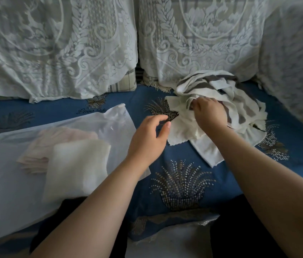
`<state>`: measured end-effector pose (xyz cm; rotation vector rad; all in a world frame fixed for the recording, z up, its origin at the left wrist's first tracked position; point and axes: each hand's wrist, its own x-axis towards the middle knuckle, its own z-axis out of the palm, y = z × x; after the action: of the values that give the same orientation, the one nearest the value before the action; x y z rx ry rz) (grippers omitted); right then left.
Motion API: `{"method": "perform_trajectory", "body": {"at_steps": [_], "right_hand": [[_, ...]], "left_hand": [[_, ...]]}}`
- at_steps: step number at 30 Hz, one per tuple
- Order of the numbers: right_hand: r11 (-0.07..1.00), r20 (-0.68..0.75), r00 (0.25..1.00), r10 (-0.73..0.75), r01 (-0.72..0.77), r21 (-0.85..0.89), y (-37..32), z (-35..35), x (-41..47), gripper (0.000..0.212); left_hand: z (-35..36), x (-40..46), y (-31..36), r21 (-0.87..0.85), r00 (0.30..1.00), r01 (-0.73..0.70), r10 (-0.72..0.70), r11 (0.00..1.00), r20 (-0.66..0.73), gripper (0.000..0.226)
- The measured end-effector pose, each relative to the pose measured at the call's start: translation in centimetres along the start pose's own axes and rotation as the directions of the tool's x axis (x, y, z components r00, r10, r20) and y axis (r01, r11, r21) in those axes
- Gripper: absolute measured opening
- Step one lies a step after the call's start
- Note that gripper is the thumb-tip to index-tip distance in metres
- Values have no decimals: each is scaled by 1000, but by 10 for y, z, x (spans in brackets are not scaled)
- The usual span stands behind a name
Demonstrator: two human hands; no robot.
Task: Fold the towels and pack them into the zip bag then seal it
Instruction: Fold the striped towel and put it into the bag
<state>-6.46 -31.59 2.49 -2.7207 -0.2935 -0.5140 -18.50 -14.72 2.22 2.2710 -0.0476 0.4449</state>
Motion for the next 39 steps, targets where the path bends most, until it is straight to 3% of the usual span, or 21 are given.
{"method": "perform_trajectory", "body": {"at_steps": [2, 3, 5, 6, 9, 10, 11, 12, 13, 15, 16, 17, 19, 21, 23, 25, 28, 30, 33, 36, 39], "right_hand": [[997, -23, 1000, -15, 17, 79, -19, -34, -15, 34], [985, 29, 999, -21, 16, 171, -27, -51, -25, 33], [881, 286, 955, -78, -68, 468, -40, -79, -54, 35], [802, 457, 871, -181, -139, 582, -41, -87, -69, 32], [797, 804, 329, -496, -195, 572, -36, -88, -111, 20], [824, 850, 134, -509, -209, 526, -30, -80, -119, 17], [847, 879, 32, -476, -253, 468, -24, -74, -123, 16], [858, 903, 55, -425, -294, 422, -19, -67, -125, 14], [867, 917, 200, -345, -307, 393, -10, -56, -124, 10], [939, 760, 648, -40, -236, 251, 12, -35, -113, 14], [960, 597, 796, 100, -235, 153, 25, -26, -107, 18], [940, 474, 850, 229, -319, 118, 35, -17, -103, 26], [761, 464, 754, 465, -608, 226, 53, -4, -98, 38], [469, 565, 619, 546, -785, 406, 63, 2, -97, 24], [245, 648, 550, 526, -828, 504, 63, 4, -100, 4], [118, 698, 513, 499, -838, 532, 58, 4, -104, 11], [259, 678, 617, 400, -785, 562, 48, 3, -108, 26], [445, 633, 726, 270, -677, 587, 38, -7, -114, 46], [557, 490, 863, 124, -470, 685, 28, -30, -128, 54], [500, 308, 941, 141, -336, 798, 33, -60, -136, 39], [327, 220, 924, 314, -323, 888, 52, -96, -135, 32]], "left_hand": [[6, 3, 10, -341, 949, 305, -254, 889, 185, 48], [10, 5, 9, -493, 878, 475, -356, 729, 320, 59], [14, 6, 7, -591, 701, 713, -385, 377, 600, 84], [16, 5, 6, -573, 634, 773, -356, 273, 686, 95], [19, -4, 10, -520, 564, 824, -414, 226, 715, 78], [20, -7, 12, -504, 573, 819, -438, 276, 692, 67], [22, -11, 14, -489, 589, 808, -443, 328, 676, 59], [25, -15, 13, -468, 606, 794, -449, 388, 657, 57], [29, -18, 11, -441, 627, 774, -452, 454, 635, 55], [35, -24, 11, -357, 660, 728, -457, 586, 596, 52], [39, -25, 11, -305, 669, 706, -459, 639, 584, 52], [42, -26, 11, -257, 674, 685, -459, 682, 579, 56], [49, -28, 15, -190, 680, 645, -443, 740, 584, 65], [60, -30, 20, -155, 696, 601, -418, 784, 584, 69], [73, -32, 23, -134, 701, 587, -418, 798, 578, 75], [87, -34, 25, -112, 713, 581, -438, 806, 548, 83], [99, -35, 26, -69, 778, 532, -455, 844, 434, 81], [98, -33, 28, -146, 815, 539, -470, 830, 339, 64], [90, -31, 27, -237, 842, 532, -478, 813, 249, 35], [76, -34, 29, -283, 853, 520, -472, 806, 224, 22], [53, -27, 32, -382, 826, 559, -532, 736, 185, 28]]}}
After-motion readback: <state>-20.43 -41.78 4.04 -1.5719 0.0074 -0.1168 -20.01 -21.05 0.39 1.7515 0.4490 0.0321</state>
